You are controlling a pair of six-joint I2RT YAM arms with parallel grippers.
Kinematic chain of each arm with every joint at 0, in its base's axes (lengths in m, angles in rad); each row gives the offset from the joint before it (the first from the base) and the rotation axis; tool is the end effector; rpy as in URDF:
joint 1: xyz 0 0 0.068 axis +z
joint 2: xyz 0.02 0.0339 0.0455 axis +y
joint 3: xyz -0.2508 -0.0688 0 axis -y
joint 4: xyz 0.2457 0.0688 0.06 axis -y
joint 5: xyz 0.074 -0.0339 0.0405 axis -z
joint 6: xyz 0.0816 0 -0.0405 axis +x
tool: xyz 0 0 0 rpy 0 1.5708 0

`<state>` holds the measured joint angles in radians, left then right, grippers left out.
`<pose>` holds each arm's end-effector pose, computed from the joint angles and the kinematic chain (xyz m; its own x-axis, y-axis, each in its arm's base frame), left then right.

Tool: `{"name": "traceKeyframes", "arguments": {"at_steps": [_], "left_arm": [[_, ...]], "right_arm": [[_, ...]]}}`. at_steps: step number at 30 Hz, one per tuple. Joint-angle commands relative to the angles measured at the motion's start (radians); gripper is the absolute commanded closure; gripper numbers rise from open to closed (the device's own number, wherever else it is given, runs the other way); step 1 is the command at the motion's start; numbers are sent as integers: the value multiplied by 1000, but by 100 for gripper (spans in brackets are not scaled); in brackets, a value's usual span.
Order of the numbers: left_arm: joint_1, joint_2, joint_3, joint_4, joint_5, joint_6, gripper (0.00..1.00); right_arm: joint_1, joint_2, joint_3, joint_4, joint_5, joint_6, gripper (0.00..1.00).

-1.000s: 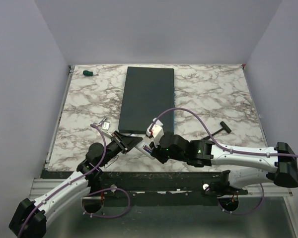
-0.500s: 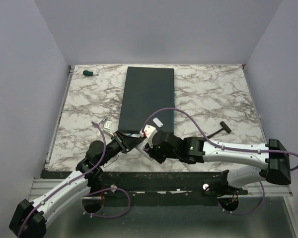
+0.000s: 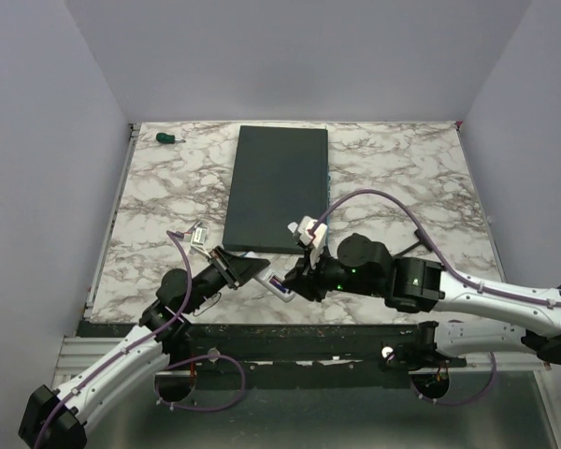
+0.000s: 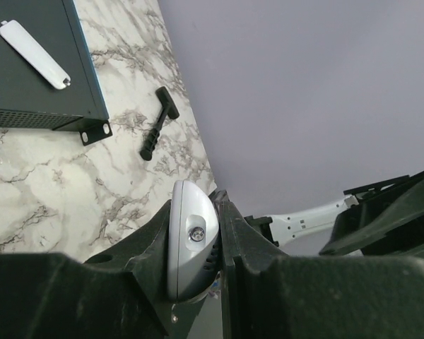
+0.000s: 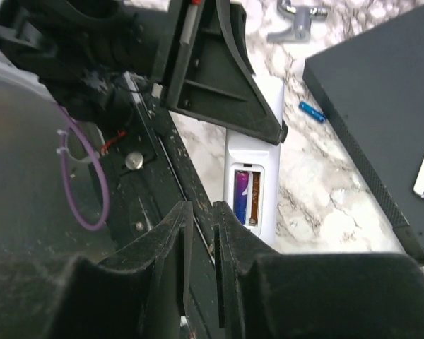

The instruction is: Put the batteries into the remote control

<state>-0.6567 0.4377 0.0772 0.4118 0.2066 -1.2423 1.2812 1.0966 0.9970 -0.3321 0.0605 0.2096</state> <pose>0.1463 -0.1339 0.1972 -0.7061 -0.6254 -0.3322 0.2836 0.1801 -0.9419 0.0896 0.2833 0.3069 -0.3126 -0.3220 -0.8936 -0.8955 0.4137 0.1642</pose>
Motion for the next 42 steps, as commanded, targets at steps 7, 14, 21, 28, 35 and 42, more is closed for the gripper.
{"name": "traceKeyframes", "arguments": {"at_steps": [7,14,21,28,35,42], "left_arm": [[-5,34,6,144,64,-28,100],[7,-64,45,-18,53,3,100],[147,-312,272,-625,-96,185,100],[273,-266,532,-905,-118,338,100],[275,-198,758,-1025,-199,434,100],[276,-201,947,-1126,-337,492,100]], "right_arm": [[-1,-109,-144,123,129,58,76],[-2,-138,-189,140,418,202,62],[-24,-112,-217,102,557,364,57],[-43,117,-167,198,387,369,49],[-57,393,-98,389,260,372,34],[-61,632,28,462,234,382,19]]}}
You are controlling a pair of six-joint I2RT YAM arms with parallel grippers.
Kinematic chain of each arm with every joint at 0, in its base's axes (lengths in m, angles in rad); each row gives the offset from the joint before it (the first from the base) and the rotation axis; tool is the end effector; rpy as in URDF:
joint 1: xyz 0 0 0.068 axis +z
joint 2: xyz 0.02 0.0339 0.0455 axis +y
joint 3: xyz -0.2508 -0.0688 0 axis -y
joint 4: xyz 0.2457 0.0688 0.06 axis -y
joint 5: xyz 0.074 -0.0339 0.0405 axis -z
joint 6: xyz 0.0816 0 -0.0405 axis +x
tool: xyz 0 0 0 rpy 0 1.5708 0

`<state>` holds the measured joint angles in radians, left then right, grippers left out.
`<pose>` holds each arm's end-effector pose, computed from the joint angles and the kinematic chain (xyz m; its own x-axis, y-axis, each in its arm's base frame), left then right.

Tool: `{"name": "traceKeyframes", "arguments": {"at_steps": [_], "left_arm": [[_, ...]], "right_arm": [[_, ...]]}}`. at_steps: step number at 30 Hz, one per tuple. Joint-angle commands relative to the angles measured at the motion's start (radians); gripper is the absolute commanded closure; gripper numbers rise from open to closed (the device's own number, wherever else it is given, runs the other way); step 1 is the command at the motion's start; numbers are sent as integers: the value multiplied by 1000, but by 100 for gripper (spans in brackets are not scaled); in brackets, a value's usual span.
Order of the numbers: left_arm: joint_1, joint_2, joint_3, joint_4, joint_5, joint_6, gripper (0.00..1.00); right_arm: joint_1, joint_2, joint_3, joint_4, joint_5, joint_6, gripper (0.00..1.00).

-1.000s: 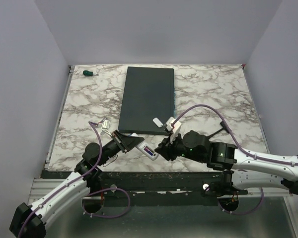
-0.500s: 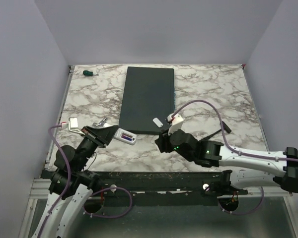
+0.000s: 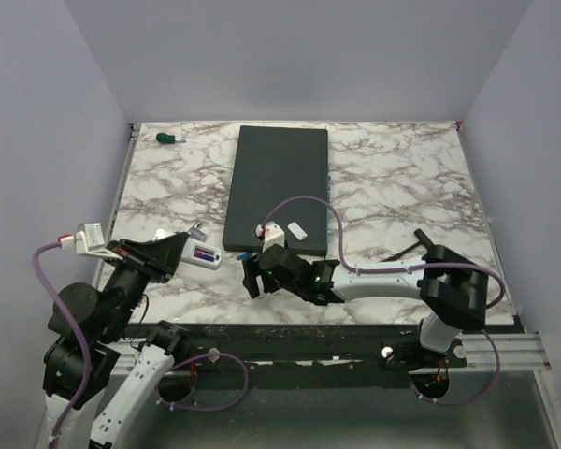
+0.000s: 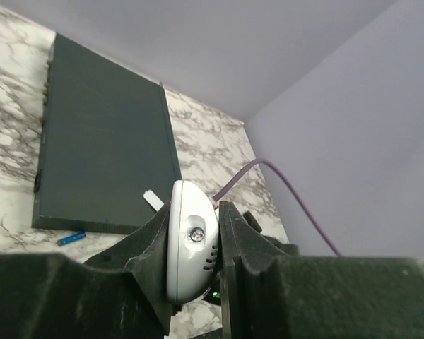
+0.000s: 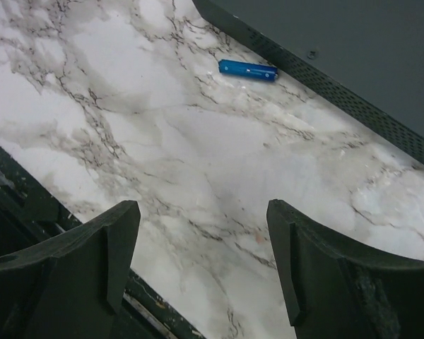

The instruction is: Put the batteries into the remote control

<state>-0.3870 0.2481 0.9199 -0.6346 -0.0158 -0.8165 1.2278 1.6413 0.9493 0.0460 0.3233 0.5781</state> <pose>0.0814 -0.0318 0.3808 -0.2408 -0.6887 -0.6839 0.2735 0.6279 -0.7287 0.1542 0.3548 0.1620 -0.6109 -0.1700 -0.7732 -0.5658 0.7769 0.2762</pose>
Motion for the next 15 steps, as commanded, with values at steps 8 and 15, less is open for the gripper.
{"name": "traceKeyframes", "arguments": {"at_steps": [8,15], "left_arm": [[2,-66,188,-45,-160,119,100],[-3,-65,183,-45,-130,109,100]], "right_arm": [[-9,291,312,-42,54,-1,16],[-8,413,461,-232,162,20,15]]}}
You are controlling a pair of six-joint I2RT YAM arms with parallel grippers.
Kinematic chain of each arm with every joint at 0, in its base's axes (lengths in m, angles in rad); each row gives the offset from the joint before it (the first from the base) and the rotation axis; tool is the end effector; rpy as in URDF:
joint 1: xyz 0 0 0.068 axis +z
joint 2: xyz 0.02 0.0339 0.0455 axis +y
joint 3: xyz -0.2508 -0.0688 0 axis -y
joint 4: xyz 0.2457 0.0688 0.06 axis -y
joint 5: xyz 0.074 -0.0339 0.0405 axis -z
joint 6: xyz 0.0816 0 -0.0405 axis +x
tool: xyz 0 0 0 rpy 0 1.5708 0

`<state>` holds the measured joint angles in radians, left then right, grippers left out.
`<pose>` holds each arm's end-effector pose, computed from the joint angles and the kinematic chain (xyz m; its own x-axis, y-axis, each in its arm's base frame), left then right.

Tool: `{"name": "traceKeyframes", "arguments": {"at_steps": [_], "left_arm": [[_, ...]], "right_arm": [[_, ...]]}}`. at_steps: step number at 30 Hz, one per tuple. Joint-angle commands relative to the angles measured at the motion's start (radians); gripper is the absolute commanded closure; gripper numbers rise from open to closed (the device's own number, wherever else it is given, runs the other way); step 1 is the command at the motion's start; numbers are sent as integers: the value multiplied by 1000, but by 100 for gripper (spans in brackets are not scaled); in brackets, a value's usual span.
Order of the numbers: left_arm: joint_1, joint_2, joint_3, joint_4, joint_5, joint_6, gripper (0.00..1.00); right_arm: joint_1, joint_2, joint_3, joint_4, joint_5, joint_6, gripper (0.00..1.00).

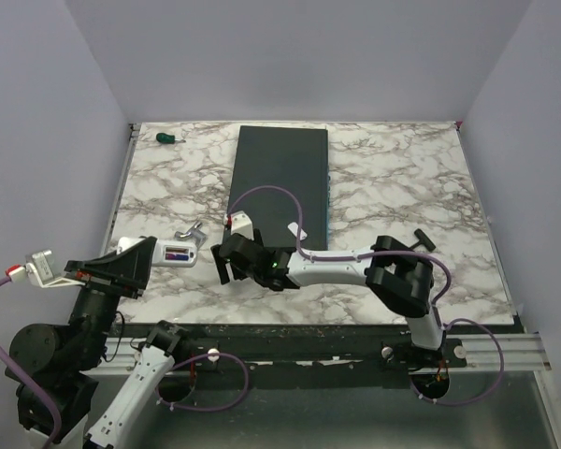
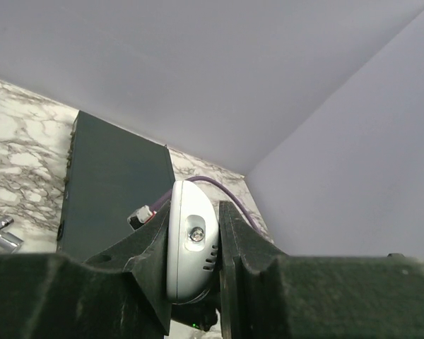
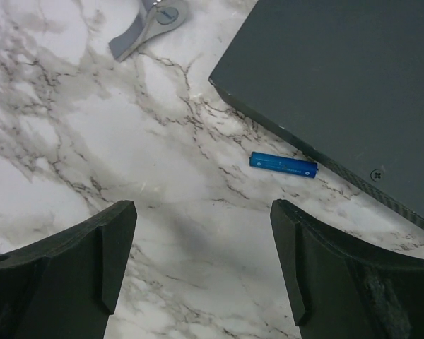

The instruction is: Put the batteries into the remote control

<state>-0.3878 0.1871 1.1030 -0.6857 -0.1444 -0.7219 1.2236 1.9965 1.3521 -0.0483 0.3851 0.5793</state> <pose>0.0288 0.0009 0.4269 -0.0030 -0.7051 -0.7091 0.3231 0.6703 -0.6680 0.1891 0.4326 0.1467 -0.6051 -0.1811 -0.7753 -0.5280 0.8201 0.2205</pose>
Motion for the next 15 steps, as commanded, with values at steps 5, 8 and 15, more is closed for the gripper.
{"name": "traceKeyframes", "arguments": {"at_steps": [5,8,15], "left_arm": [[-5,-6,-4,11,3,16,100],[-5,-11,-13,12,8,13,100],[-8,-20,-16,15,5,22,100]], "right_arm": [[-4,95,96,-189,152,48,15],[-4,108,106,-196,170,64,15],[-4,167,172,-237,202,104,15]]}}
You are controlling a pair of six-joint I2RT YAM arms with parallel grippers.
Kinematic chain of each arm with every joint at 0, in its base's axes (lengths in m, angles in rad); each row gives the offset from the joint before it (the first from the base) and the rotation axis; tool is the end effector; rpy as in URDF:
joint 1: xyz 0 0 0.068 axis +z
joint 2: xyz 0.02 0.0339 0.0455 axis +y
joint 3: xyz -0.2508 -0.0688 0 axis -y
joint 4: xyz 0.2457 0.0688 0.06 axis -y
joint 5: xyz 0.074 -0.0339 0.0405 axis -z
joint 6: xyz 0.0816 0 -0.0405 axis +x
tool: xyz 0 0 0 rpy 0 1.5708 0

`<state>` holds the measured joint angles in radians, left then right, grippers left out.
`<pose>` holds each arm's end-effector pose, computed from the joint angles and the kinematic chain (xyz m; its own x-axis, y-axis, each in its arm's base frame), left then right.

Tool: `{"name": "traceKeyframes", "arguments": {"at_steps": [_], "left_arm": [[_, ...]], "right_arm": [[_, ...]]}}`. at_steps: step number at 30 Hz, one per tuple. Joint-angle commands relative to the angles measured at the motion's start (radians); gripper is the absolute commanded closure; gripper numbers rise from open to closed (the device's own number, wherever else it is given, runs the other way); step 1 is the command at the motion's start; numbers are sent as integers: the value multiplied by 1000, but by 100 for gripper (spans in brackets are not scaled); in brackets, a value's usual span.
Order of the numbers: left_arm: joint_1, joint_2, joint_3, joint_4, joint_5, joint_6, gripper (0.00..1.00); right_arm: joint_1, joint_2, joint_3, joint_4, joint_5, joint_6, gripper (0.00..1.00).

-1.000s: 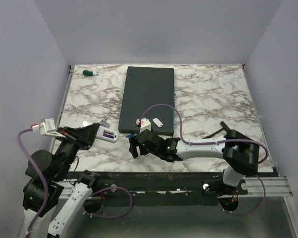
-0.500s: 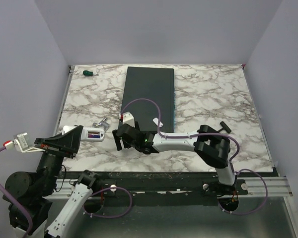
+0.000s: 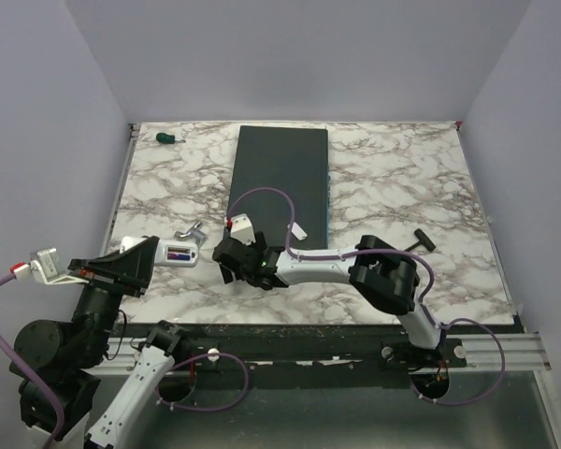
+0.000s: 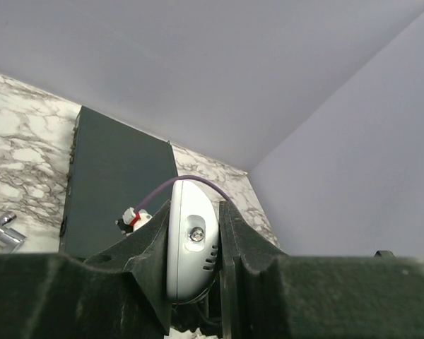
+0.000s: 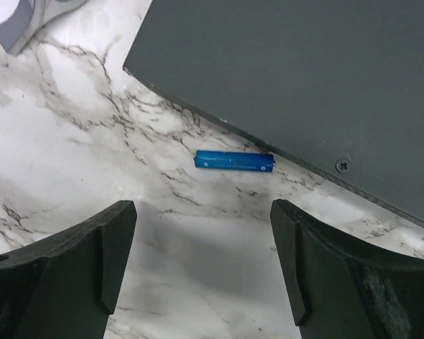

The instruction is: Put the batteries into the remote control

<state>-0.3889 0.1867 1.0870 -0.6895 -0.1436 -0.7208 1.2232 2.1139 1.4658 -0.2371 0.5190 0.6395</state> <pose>0.0327 -0.0008 0.4222 -0.0168 -0.6990 -0.7149 0.3124 0.6755 -0.6679 0.1993 0.4313 0.1156 -0.6349 -0.2312 -0.7372 -0.4119 0.9086 0.0698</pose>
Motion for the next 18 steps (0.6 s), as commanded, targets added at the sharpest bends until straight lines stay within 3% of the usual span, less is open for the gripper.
{"name": "traceKeyframes", "arguments": {"at_steps": [1,9,18], "left_arm": [[-7,-20,1,19,4,21,100],[-13,-21,-6,28,0,27,100],[-19,-30,-11,33,-1,27,100]], "right_arm": [[-3,58,71,-59,76,47,15],[-7,110,162,-164,161,73,15],[-22,121,154,-174,172,98,17]]}}
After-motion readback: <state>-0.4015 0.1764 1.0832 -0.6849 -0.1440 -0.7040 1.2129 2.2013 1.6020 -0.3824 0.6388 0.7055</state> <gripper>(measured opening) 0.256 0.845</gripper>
